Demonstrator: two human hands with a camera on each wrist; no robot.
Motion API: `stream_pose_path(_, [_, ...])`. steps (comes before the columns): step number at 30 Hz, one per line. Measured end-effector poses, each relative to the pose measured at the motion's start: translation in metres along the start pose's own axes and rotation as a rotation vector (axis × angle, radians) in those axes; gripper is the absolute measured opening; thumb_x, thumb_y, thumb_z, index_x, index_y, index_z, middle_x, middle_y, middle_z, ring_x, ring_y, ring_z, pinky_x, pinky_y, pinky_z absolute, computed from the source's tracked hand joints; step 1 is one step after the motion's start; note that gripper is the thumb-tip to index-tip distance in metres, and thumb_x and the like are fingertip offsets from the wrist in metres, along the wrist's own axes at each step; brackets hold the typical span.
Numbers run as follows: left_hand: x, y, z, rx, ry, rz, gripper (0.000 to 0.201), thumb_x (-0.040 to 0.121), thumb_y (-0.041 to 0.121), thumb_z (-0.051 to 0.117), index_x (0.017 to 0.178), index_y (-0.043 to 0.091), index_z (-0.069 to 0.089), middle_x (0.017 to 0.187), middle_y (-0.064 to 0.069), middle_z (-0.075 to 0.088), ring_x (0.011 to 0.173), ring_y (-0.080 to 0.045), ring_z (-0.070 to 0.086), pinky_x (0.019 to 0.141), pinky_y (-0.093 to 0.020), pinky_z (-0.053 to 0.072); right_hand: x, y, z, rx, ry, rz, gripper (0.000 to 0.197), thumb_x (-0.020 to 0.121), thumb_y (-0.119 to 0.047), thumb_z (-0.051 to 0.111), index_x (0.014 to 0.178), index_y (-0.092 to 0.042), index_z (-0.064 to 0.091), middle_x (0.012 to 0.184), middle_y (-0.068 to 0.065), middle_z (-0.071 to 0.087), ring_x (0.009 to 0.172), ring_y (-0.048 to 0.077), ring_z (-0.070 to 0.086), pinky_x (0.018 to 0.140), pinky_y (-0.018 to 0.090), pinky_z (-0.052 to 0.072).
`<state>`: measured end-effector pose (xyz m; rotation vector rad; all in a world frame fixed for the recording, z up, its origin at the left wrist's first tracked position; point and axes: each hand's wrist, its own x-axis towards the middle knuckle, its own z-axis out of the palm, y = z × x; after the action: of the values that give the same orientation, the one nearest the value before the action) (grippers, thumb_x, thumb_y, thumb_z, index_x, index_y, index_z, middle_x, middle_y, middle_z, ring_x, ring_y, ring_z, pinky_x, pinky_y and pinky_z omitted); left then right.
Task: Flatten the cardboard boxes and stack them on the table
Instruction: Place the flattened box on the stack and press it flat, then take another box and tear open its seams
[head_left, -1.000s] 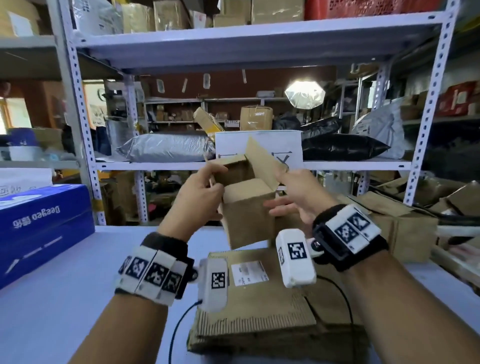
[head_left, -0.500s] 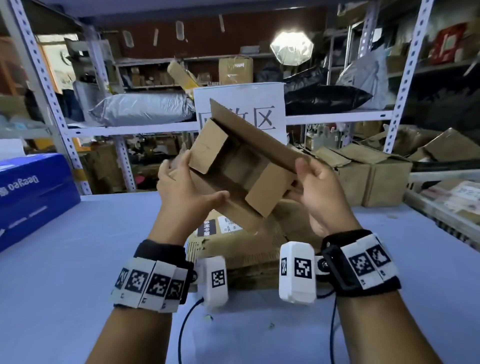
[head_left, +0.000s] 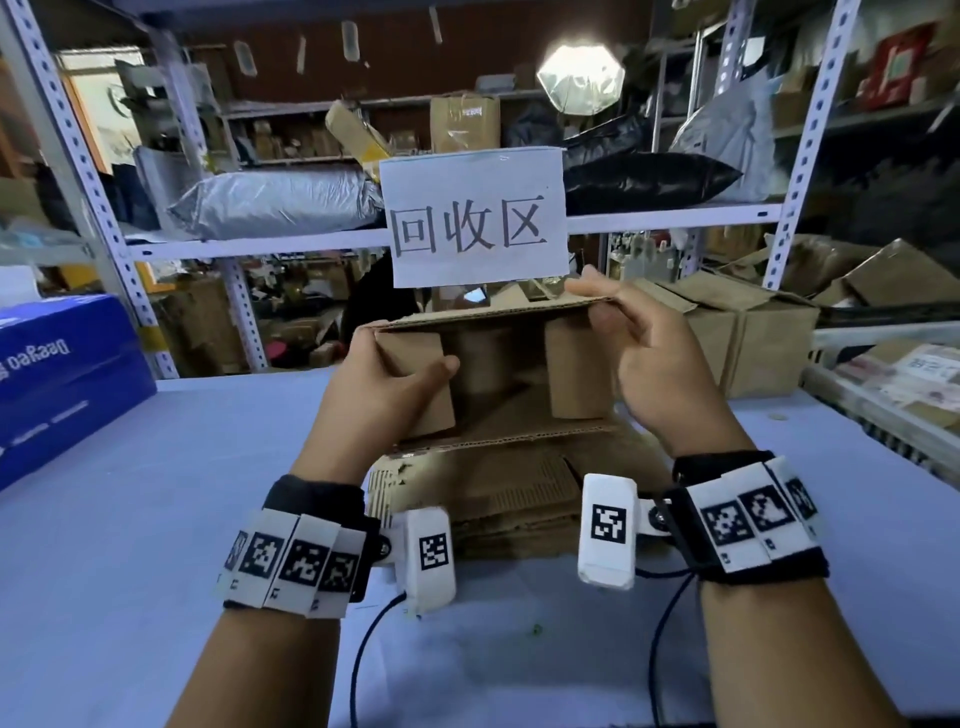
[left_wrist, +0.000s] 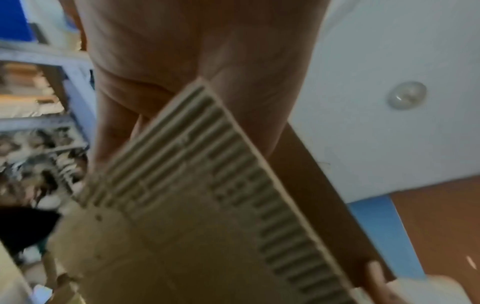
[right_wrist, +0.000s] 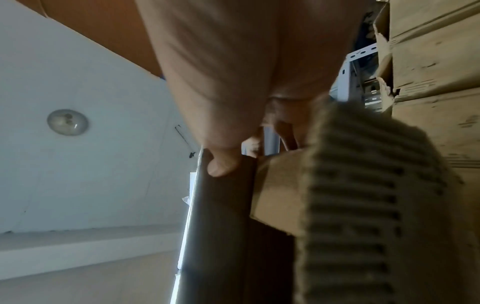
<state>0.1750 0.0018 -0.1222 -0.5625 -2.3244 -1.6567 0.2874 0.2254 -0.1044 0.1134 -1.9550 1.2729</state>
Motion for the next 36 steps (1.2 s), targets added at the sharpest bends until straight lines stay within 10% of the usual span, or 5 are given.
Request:
stream_pose_path(6, [-0.003, -0.006, 0.007, -0.049, -0.049, 0.005, 0.064, 0.086, 0.038, 0.079, 0.136, 0.040, 0.039, 0.118, 0.009, 0.065, 0.109, -0.017, 0.066, 0.094, -0.047, 0.057, -0.002, 0.007, 0.009, -0.109, -0.010, 0.225, 0.053, 0.103, -0.042, 0.048, 0.152, -0.045, 0.030, 0.137, -0.013, 0.058, 0.121, 0.019, 0.056, 0.106, 0.037, 0.043])
stream_pose_path(14, [-0.010, -0.002, 0.012, 0.068, -0.074, 0.058, 0.067, 0.080, 0.037, 0.080, 0.127, 0.046, 0.032, 0.098, 0.017, 0.063, 0.086, -0.005, 0.066, 0.070, -0.041, 0.062, -0.004, 0.015, 0.021, -0.139, -0.035, 0.360, 0.080, 0.089, -0.054, 0.056, 0.142, -0.063, -0.004, 0.142, -0.005, 0.053, 0.111, 0.018, 0.059, 0.091, 0.036, 0.049])
stream_pose_path(20, [-0.015, 0.013, -0.005, -0.150, -0.234, 0.085, 0.070, 0.077, 0.014, 0.065, 0.130, 0.052, 0.042, 0.106, 0.000, 0.065, 0.069, -0.006, 0.066, 0.056, -0.019, 0.054, -0.002, 0.034, 0.027, -0.008, 0.170, 0.103, 0.107, 0.081, -0.024, 0.079, 0.156, -0.037, 0.004, 0.128, -0.032, 0.045, 0.120, -0.003, 0.046, 0.096, 0.011, 0.037])
stream_pose_path(32, [-0.020, 0.016, -0.011, -0.373, -0.349, 0.165, 0.082, 0.068, 0.001, 0.053, 0.134, 0.050, 0.055, 0.128, 0.012, 0.065, 0.112, -0.015, 0.064, 0.083, -0.027, 0.055, -0.011, 0.022, 0.021, -0.238, 0.352, 0.037, 0.077, 0.073, -0.014, 0.077, 0.141, -0.024, 0.043, 0.130, 0.001, 0.041, 0.119, 0.027, 0.053, 0.100, 0.046, 0.049])
stream_pose_path(36, [-0.014, 0.015, -0.013, -0.459, -0.275, 0.201, 0.074, 0.074, 0.003, 0.060, 0.135, 0.045, 0.057, 0.141, 0.007, 0.059, 0.127, -0.018, 0.060, 0.091, -0.030, 0.056, -0.007, 0.018, 0.017, -0.074, 0.274, 0.114, 0.063, 0.091, -0.002, 0.054, 0.144, -0.035, 0.045, 0.143, -0.004, 0.052, 0.125, 0.014, 0.051, 0.094, 0.016, 0.046])
